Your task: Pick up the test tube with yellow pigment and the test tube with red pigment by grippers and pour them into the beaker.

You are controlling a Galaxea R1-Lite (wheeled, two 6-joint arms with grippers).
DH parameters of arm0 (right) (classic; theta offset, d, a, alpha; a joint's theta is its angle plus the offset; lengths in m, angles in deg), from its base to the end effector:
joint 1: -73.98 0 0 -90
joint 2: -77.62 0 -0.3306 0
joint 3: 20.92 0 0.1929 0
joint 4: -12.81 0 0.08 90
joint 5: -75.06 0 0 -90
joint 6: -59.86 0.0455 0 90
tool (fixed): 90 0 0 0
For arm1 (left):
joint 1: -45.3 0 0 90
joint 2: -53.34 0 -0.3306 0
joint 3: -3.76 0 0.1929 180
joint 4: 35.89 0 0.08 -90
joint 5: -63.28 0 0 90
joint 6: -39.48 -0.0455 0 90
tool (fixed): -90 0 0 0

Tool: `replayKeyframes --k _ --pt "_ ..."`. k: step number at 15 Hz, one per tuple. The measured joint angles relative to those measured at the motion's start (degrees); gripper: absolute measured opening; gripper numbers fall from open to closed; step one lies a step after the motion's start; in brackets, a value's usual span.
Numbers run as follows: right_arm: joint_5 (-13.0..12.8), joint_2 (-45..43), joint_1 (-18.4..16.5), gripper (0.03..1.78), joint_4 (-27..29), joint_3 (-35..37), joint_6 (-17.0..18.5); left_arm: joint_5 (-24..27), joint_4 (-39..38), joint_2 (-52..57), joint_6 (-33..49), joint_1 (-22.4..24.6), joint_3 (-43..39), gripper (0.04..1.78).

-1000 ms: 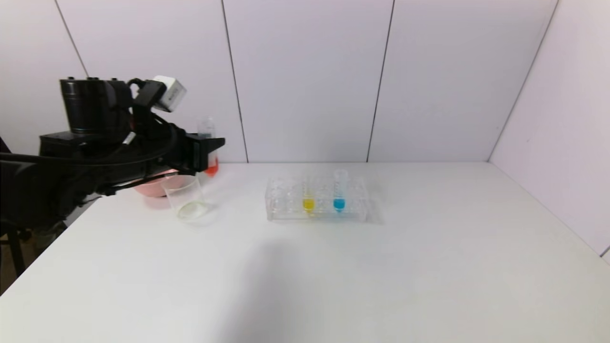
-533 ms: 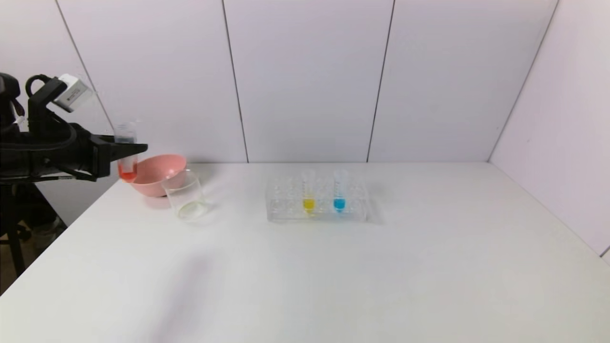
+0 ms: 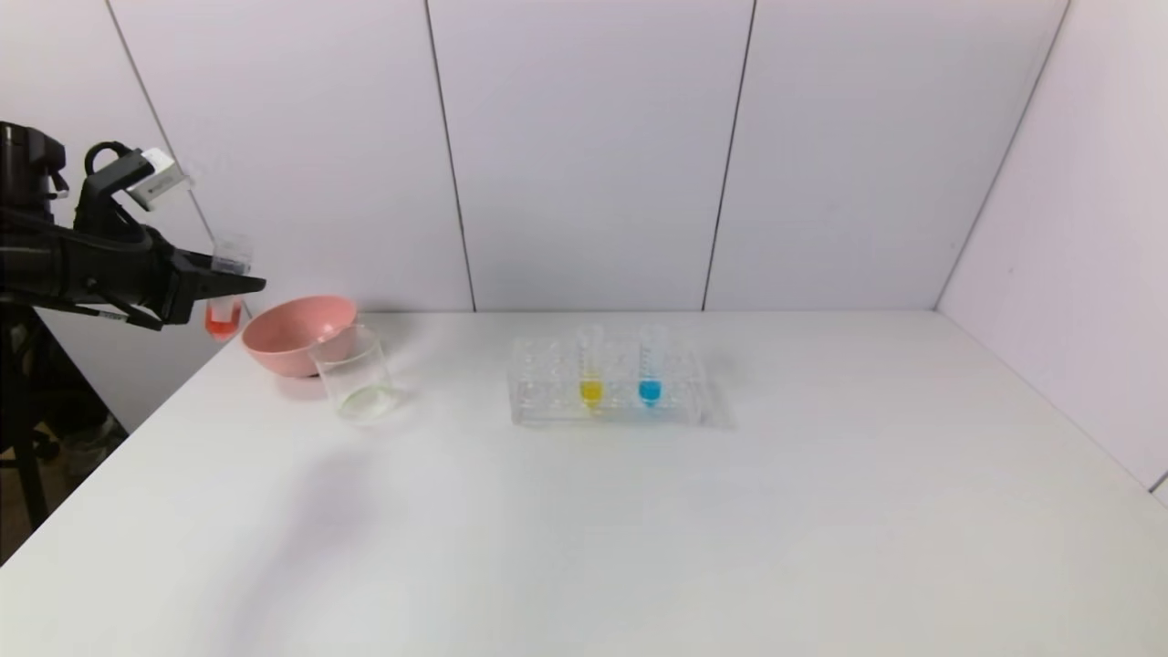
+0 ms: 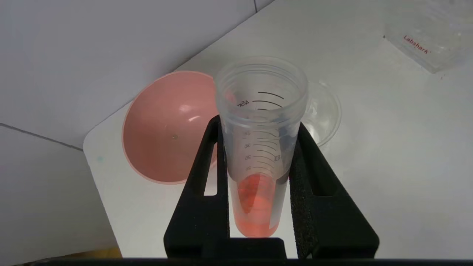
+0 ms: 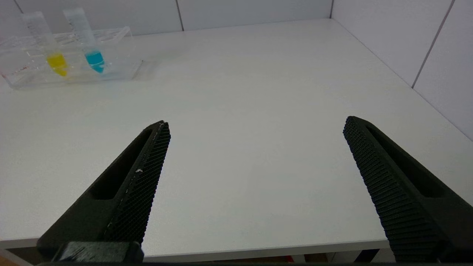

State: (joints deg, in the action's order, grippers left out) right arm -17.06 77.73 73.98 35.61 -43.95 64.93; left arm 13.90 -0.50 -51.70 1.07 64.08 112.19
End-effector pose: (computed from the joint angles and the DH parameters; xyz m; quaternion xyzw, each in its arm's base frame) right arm -0.0275 -0.0017 0.0760 0.0442 -0.0019 -0.0184 0.9988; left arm 0.3650 0.0928 0.2700 0.1815 0.1662 -0.2507 0.9363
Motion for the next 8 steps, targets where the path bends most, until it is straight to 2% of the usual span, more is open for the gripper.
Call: replayKeyframes --k 4,6,8 --pt "-0.05 0.00 0.00 1.71 0.00 0.00 0.00 -2.34 18.96 -7.06 -8.83 -1.21 17.86 0.47" --pt "-0.05 0.00 0.00 1.71 0.00 0.00 0.00 -7.05 27.78 -11.08 -12.47 -2.30 25.84 0.47" --pt "-0.05 0.00 0.00 1.71 0.00 0.00 0.00 -13.25 29.82 -14.28 -14.75 -4.35 28.71 0.47"
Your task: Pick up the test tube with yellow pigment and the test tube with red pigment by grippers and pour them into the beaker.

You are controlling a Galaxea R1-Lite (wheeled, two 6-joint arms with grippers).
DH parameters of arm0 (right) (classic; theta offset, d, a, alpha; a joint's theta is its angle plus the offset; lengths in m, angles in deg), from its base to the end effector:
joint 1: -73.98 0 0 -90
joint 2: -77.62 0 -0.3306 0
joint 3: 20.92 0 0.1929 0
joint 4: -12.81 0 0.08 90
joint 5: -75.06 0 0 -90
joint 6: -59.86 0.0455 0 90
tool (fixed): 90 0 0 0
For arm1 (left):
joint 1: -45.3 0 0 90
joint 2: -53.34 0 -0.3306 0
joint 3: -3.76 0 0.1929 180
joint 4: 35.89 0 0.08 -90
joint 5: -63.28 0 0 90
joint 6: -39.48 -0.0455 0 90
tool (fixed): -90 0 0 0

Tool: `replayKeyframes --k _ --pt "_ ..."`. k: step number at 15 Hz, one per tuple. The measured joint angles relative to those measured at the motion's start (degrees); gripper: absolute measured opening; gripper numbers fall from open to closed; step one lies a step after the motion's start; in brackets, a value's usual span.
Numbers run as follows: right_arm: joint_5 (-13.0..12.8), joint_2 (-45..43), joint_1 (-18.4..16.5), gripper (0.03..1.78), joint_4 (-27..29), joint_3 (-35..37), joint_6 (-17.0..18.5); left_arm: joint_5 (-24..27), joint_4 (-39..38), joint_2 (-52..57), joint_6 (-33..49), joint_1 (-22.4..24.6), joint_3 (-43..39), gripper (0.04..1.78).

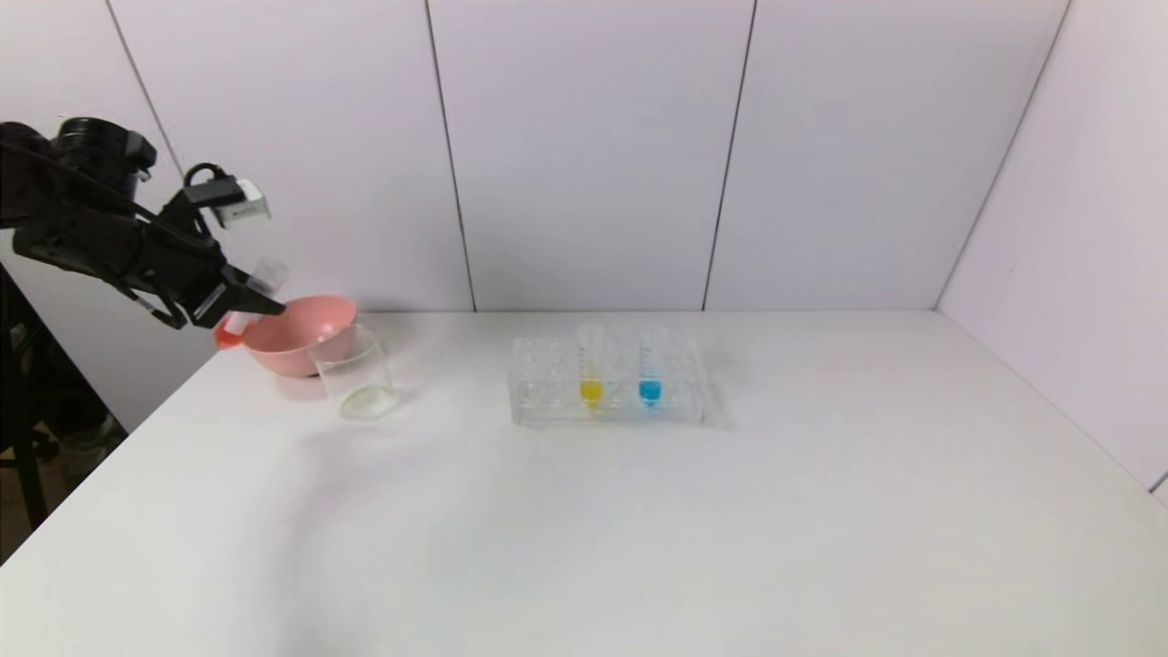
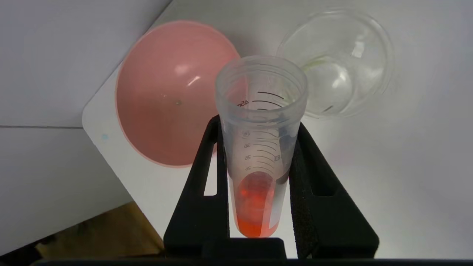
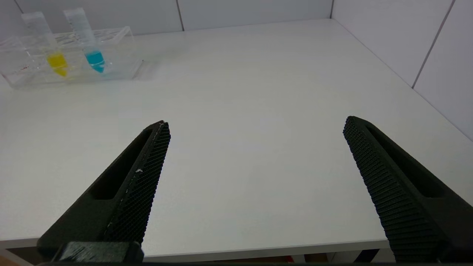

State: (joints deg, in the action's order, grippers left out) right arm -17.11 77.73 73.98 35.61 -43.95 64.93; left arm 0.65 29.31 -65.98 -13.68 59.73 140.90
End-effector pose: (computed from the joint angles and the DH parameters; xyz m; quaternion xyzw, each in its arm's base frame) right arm -0.0275 -0.0017 0.0760 0.0442 -0.0019 -0.0189 0.9988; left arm 0.4188 0.0862 0.2587 0.2789 0.2895 -0.2602 0.8779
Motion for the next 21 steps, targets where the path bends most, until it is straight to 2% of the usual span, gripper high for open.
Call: replayKeyframes --k 9,12,14,21 --pt "0.02 0.00 0.00 1.71 0.02 0.00 0.00 -15.49 1.22 -0.88 -5.02 -8.42 1.02 0.47" --pt "0.02 0.00 0.00 1.71 0.00 0.00 0.00 -22.52 3.08 0.16 -6.51 -10.80 1.02 0.47" --pt "0.02 0.00 0.00 1.71 0.00 0.00 0.00 -26.53 4.05 0.57 -7.14 -11.59 1.00 0.47" --pt "0.02 0.00 0.00 1.71 0.02 0.00 0.00 -34.94 6.95 0.99 -9.11 -13.06 0.95 0.47"
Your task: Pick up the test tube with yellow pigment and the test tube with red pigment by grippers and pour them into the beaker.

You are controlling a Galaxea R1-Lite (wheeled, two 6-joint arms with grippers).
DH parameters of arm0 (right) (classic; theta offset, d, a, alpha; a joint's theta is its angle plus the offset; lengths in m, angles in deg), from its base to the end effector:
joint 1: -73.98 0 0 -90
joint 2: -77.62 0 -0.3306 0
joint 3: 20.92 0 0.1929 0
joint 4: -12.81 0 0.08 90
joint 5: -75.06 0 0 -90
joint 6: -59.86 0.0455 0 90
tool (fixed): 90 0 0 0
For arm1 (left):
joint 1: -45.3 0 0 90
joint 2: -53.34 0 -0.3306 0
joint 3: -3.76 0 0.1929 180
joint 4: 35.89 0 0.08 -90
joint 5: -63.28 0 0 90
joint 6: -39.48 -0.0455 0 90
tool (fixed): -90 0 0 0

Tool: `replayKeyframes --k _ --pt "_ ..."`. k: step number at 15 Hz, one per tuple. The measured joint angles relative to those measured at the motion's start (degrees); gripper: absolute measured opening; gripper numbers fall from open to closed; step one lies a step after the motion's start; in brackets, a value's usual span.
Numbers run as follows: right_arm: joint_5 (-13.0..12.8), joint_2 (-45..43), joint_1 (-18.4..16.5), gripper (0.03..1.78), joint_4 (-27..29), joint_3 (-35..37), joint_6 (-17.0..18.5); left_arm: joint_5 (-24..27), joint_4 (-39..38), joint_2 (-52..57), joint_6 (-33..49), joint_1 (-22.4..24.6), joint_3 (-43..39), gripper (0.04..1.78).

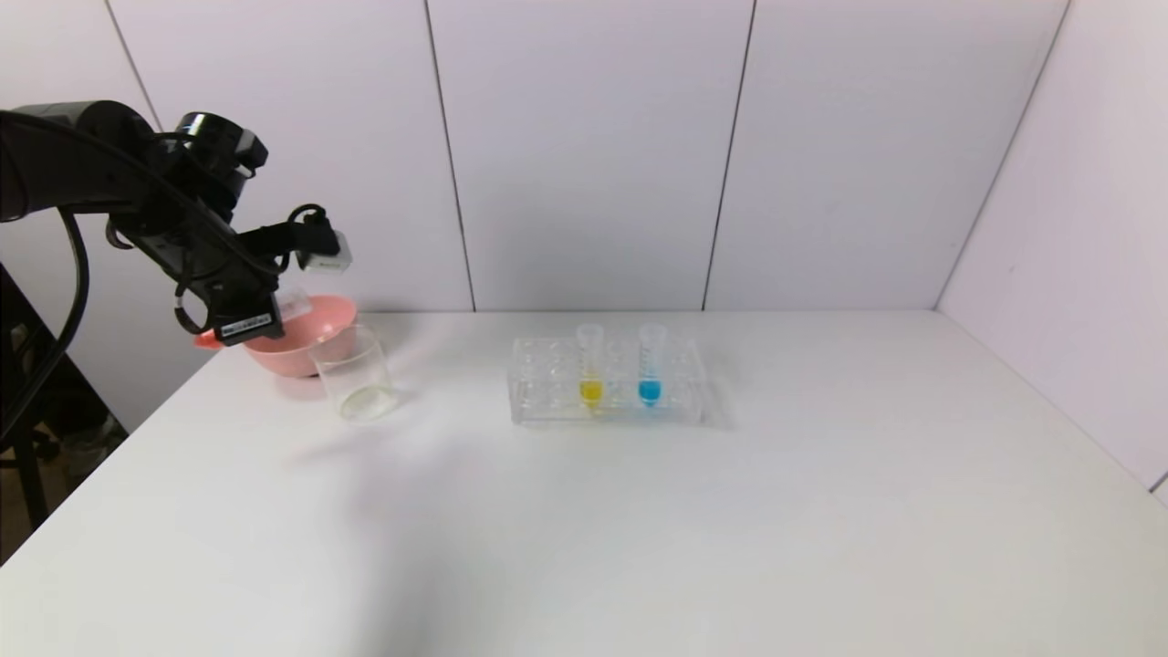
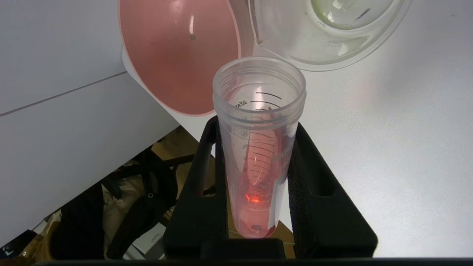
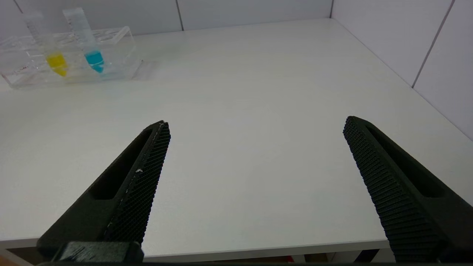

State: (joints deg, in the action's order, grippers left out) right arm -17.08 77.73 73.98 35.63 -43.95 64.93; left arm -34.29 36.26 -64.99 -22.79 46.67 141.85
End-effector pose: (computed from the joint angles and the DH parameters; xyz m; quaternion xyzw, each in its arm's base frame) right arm -0.0275 -0.0017 0.0760 0.0442 -0.0017 -0.0186 0.9988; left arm 0.4145 0.0159 0.2571 0.4830 0.4134 -0.1680 0.7534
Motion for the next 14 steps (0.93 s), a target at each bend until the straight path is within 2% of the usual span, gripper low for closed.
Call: replayKeyframes --k 4,8,14 --pt "0.00 0.00 0.00 1.71 -0.02 0.00 0.00 -5.94 0.44 0.00 -1.84 -0.72 -0.01 0.47" --pt "0.02 0.00 0.00 1.71 -0.02 0.00 0.00 -6.53 1.13 -0.20 -1.89 -1.89 -0.01 0.47" --pt "0.02 0.00 0.00 1.71 -0.02 0.00 0.00 -12.91 2.12 -0.93 -1.97 -4.46 -0.01 0.47"
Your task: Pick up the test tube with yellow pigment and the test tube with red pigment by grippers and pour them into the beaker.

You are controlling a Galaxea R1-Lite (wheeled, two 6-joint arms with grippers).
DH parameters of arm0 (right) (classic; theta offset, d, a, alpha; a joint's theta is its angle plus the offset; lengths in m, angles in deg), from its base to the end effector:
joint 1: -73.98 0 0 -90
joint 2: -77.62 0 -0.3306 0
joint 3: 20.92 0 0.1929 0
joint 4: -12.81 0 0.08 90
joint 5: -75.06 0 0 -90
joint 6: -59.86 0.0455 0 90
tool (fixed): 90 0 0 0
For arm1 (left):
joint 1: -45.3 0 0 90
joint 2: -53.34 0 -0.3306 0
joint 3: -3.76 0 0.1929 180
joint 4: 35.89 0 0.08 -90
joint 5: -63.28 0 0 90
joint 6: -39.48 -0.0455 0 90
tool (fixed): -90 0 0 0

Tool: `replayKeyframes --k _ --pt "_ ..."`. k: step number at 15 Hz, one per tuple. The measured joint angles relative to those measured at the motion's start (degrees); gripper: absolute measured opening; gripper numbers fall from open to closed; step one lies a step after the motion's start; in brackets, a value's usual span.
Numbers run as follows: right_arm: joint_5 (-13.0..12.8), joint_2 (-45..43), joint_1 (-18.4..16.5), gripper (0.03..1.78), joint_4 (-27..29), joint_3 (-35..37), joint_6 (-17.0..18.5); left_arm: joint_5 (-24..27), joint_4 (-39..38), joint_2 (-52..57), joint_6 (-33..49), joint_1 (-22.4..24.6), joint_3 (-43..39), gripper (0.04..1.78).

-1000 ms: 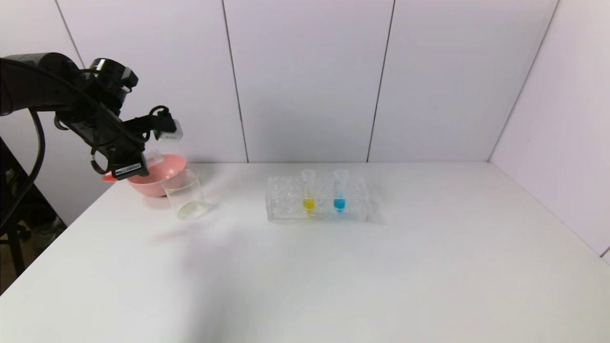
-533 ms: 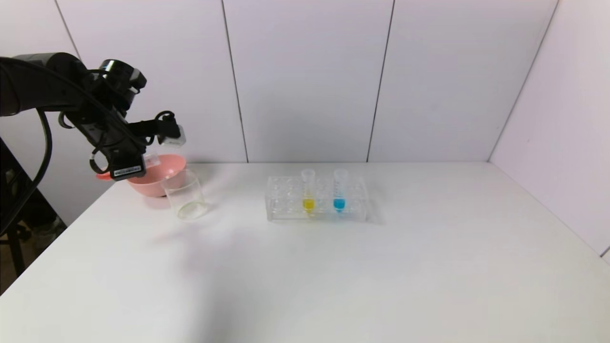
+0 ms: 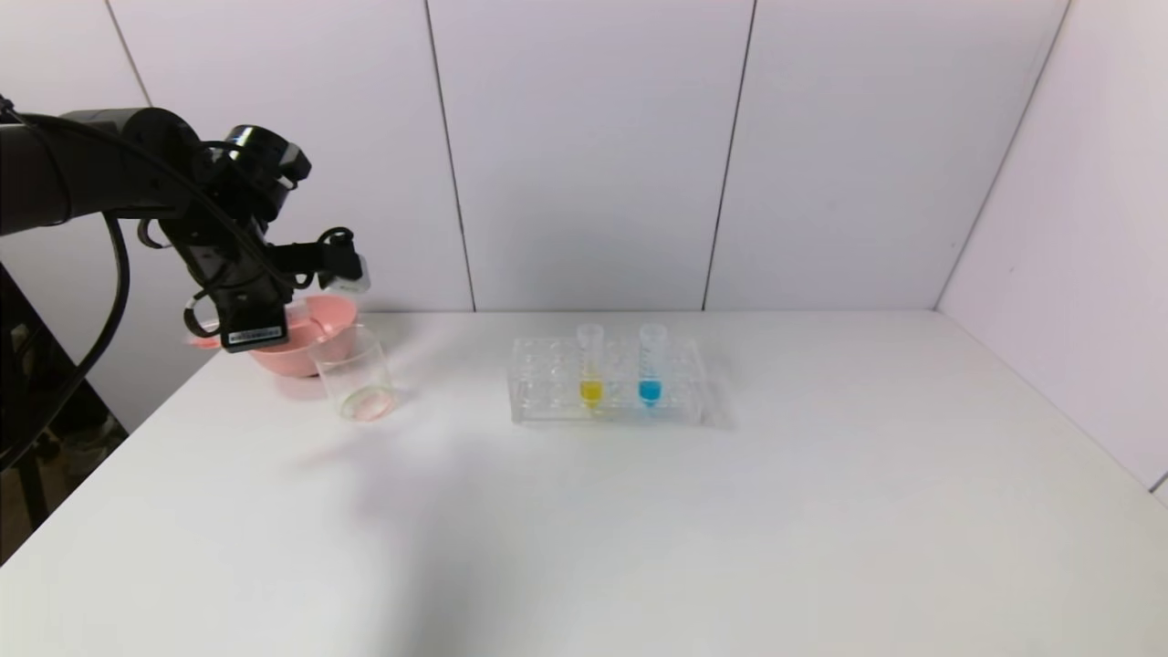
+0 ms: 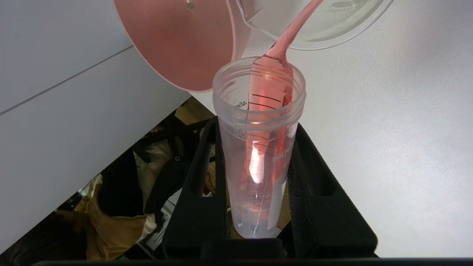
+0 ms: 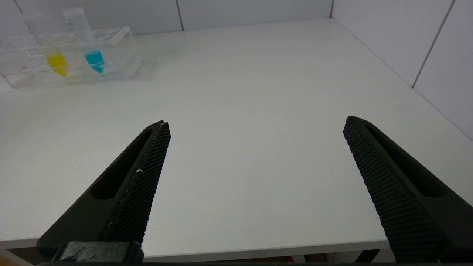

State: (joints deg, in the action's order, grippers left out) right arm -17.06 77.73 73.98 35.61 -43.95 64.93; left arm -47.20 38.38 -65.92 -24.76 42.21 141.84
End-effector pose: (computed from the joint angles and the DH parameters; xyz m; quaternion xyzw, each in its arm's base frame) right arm -0.0275 -0.0017 0.0760 0.0442 -0.0019 -0.0184 0.9988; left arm 0.4140 -0.0064 0.2497 0.5457 0.4569 -0.1288 0.6906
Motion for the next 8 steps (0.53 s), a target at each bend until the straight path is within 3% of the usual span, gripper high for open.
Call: replayKeyframes --k 8 --pt "-0.02 0.00 0.00 1.71 0.00 0.00 0.00 -6.11 0.02 -0.56 -1.18 -1.68 0.01 0.47"
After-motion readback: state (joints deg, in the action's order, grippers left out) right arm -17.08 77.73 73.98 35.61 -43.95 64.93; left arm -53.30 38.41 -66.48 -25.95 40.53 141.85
